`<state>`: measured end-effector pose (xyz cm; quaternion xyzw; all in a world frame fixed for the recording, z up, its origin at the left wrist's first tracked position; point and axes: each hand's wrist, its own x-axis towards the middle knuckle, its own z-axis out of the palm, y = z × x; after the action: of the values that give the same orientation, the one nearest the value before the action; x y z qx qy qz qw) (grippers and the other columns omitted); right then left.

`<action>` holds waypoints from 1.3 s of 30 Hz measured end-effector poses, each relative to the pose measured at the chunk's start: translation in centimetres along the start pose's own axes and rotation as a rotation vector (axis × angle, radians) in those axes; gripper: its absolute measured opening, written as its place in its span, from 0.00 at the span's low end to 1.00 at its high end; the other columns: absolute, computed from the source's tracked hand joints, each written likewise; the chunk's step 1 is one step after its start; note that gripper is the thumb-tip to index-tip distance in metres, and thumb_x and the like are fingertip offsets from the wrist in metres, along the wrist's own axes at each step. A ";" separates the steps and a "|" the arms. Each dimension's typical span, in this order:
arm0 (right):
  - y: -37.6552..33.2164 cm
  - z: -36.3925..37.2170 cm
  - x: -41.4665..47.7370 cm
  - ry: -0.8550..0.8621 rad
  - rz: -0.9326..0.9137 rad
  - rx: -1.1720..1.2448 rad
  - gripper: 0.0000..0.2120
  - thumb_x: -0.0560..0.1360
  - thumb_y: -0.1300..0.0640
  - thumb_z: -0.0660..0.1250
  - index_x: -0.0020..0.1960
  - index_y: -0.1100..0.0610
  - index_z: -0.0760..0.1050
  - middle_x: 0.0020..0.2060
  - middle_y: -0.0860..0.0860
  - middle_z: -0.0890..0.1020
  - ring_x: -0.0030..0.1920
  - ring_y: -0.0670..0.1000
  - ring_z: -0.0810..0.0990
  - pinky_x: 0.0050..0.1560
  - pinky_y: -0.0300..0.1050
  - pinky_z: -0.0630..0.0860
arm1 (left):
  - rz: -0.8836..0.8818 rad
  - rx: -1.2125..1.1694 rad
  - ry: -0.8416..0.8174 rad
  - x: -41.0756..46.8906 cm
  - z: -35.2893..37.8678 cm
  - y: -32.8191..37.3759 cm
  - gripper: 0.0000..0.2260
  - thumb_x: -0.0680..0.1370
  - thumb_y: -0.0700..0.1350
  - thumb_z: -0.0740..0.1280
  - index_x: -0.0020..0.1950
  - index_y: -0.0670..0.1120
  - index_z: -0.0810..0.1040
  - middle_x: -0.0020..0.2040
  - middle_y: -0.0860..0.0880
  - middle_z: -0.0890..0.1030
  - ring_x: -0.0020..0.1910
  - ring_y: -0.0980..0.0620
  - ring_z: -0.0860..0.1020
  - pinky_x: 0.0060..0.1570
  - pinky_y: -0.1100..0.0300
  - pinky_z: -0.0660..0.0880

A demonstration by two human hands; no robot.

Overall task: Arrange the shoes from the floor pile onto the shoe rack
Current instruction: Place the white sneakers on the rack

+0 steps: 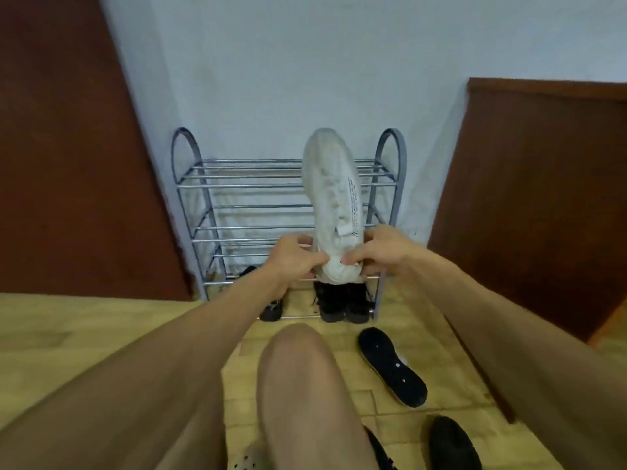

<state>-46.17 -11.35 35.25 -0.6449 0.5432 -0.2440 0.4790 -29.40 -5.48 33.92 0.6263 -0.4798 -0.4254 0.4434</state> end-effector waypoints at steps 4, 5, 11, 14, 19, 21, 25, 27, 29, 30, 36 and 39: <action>-4.7 5.4 2.0 -0.036 -0.050 -0.049 0.20 0.63 0.65 0.78 0.54 0.65 0.80 0.48 0.57 0.86 0.47 0.56 0.85 0.49 0.52 0.83 | 0.019 0.023 0.035 -0.7 -7.4 -0.9 0.21 0.73 0.45 0.74 0.64 0.42 0.74 0.54 0.44 0.83 0.47 0.48 0.82 0.50 0.54 0.80; -5.5 6.9 2.4 -0.050 -0.051 -0.066 0.18 0.64 0.64 0.78 0.53 0.64 0.81 0.47 0.56 0.85 0.46 0.55 0.85 0.46 0.49 0.84 | -0.001 0.016 0.055 -1.0 -9.1 -1.5 0.22 0.73 0.46 0.73 0.64 0.42 0.74 0.53 0.45 0.83 0.46 0.48 0.82 0.49 0.54 0.80; -6.8 17.3 5.6 -0.124 -0.021 -0.139 0.17 0.63 0.64 0.79 0.50 0.64 0.82 0.40 0.54 0.84 0.32 0.48 0.81 0.26 0.37 0.79 | -0.176 0.063 0.172 -2.3 -18.5 -8.5 0.13 0.75 0.50 0.70 0.56 0.45 0.78 0.49 0.47 0.80 0.45 0.50 0.79 0.51 0.55 0.77; -5.2 22.1 7.5 -0.176 0.037 -0.166 0.18 0.62 0.64 0.79 0.50 0.67 0.82 0.45 0.58 0.85 0.37 0.53 0.85 0.37 0.49 0.84 | -0.296 0.085 0.231 -2.6 -22.2 -13.1 0.09 0.77 0.48 0.67 0.53 0.45 0.78 0.50 0.46 0.80 0.46 0.49 0.79 0.53 0.54 0.77; -2.1 28.4 10.0 -0.270 0.161 -0.197 0.12 0.64 0.65 0.78 0.46 0.65 0.80 0.43 0.58 0.83 0.41 0.55 0.83 0.37 0.46 0.81 | -0.458 0.104 0.260 -2.6 -25.5 -20.9 0.08 0.78 0.44 0.66 0.53 0.43 0.78 0.48 0.45 0.79 0.45 0.48 0.78 0.47 0.56 0.76; -0.7 30.7 11.0 -0.292 0.218 -0.183 0.13 0.66 0.65 0.77 0.49 0.65 0.80 0.46 0.57 0.83 0.45 0.55 0.83 0.37 0.45 0.81 | -0.513 0.143 0.239 -2.3 -26.1 -23.9 0.04 0.77 0.42 0.65 0.49 0.42 0.76 0.44 0.45 0.77 0.44 0.48 0.75 0.43 0.57 0.73; 2.3 34.8 12.9 -0.358 0.353 -0.099 0.19 0.69 0.67 0.75 0.59 0.67 0.76 0.52 0.56 0.82 0.50 0.55 0.82 0.45 0.49 0.82 | -0.642 0.292 0.169 -1.4 -26.9 -30.3 0.05 0.78 0.41 0.63 0.51 0.42 0.77 0.48 0.44 0.76 0.48 0.48 0.74 0.48 0.56 0.71; 4.0 36.6 13.9 -0.370 0.405 -0.086 0.22 0.69 0.67 0.74 0.62 0.66 0.75 0.56 0.59 0.82 0.53 0.57 0.82 0.47 0.51 0.82 | -0.709 0.353 0.132 -1.0 -27.2 -33.2 0.09 0.78 0.42 0.63 0.56 0.43 0.77 0.53 0.43 0.76 0.49 0.48 0.73 0.48 0.57 0.70; 5.7 37.8 14.8 -0.370 0.445 -0.058 0.21 0.70 0.68 0.73 0.62 0.65 0.74 0.56 0.59 0.82 0.54 0.59 0.82 0.46 0.51 0.82 | -0.757 0.456 0.091 -0.5 -27.4 -35.6 0.17 0.79 0.43 0.62 0.67 0.42 0.71 0.64 0.41 0.73 0.54 0.47 0.73 0.50 0.58 0.69; 6.6 38.3 15.3 -0.367 0.460 -0.043 0.21 0.70 0.69 0.73 0.62 0.64 0.74 0.55 0.59 0.82 0.54 0.59 0.82 0.44 0.51 0.81 | -0.767 0.501 0.071 0.0 -27.5 -36.6 0.20 0.80 0.43 0.61 0.71 0.41 0.68 0.68 0.41 0.70 0.60 0.45 0.73 0.53 0.57 0.69; 11.6 39.0 18.1 -0.347 0.489 -0.128 0.21 0.59 0.60 0.76 0.52 0.60 0.81 0.47 0.57 0.85 0.45 0.57 0.85 0.50 0.57 0.82 | -0.757 0.691 0.028 3.6 -27.7 -42.3 0.24 0.79 0.42 0.61 0.73 0.40 0.61 0.71 0.40 0.65 0.66 0.41 0.69 0.55 0.55 0.69; 13.1 38.4 18.6 -0.350 0.492 -0.137 0.16 0.64 0.63 0.74 0.51 0.59 0.81 0.46 0.56 0.84 0.45 0.55 0.84 0.50 0.55 0.83 | -0.868 0.652 0.080 5.8 -27.1 -43.9 0.27 0.79 0.47 0.62 0.74 0.39 0.58 0.71 0.38 0.64 0.68 0.39 0.68 0.59 0.53 0.69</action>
<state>-14.77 -14.56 3.65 -0.5571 0.6076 0.0312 0.5652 7.44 -0.71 -2.39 0.8875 -0.2670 -0.3744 0.0279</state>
